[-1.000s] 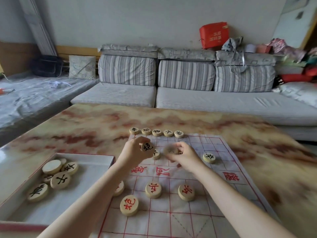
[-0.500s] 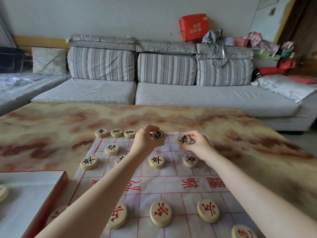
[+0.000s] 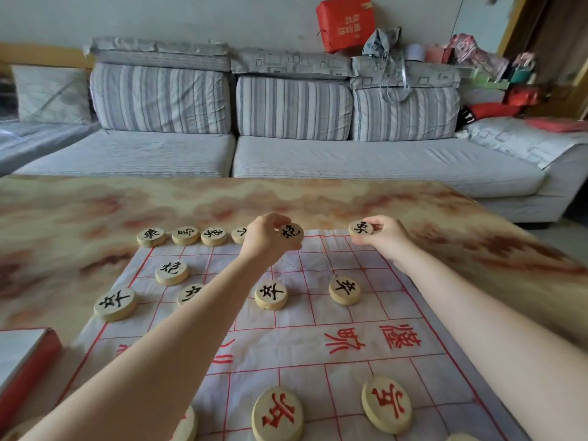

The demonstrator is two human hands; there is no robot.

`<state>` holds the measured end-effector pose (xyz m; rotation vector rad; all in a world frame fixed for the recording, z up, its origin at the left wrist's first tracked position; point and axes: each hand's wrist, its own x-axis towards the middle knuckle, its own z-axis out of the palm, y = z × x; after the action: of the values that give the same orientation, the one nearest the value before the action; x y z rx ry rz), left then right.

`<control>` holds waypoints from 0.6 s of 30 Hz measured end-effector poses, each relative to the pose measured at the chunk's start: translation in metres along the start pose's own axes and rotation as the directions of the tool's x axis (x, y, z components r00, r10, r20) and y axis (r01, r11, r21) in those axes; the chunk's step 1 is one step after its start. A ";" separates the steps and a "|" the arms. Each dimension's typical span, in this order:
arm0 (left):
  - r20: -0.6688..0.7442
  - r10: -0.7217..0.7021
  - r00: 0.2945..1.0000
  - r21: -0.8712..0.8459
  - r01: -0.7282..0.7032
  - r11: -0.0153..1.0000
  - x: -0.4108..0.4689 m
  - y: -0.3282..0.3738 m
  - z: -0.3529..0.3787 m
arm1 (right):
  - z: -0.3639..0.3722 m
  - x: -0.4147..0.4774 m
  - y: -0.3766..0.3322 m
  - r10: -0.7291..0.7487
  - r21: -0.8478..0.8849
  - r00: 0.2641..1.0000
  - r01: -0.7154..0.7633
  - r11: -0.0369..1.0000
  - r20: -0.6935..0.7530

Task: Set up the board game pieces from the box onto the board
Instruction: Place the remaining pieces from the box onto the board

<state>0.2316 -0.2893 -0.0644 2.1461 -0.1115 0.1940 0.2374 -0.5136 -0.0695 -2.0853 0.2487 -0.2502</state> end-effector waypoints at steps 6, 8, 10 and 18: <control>-0.009 -0.010 1.000 0.017 0.010 1.000 0.004 -0.006 0.005 | 0.020 0.006 -0.002 -0.016 -0.036 1.000 0.017 0.999 0.016; -0.022 -0.010 1.000 0.012 0.011 1.000 0.004 -0.007 0.004 | 0.029 0.007 -0.005 -0.042 -0.059 0.999 0.042 0.997 0.009; -0.031 -0.011 0.999 0.011 0.011 1.000 0.003 -0.009 0.002 | 0.037 0.008 -0.009 -0.069 -0.087 0.997 0.071 0.994 0.023; -0.012 0.011 1.000 0.024 -0.010 1.000 -0.002 -0.008 0.002 | 0.063 0.014 -0.016 -0.081 -0.287 0.996 0.091 0.954 0.045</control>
<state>0.2308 -0.2863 -0.0724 2.1684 -0.1139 0.2159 0.2701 -0.4573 -0.0857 -2.3921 0.1828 -0.2430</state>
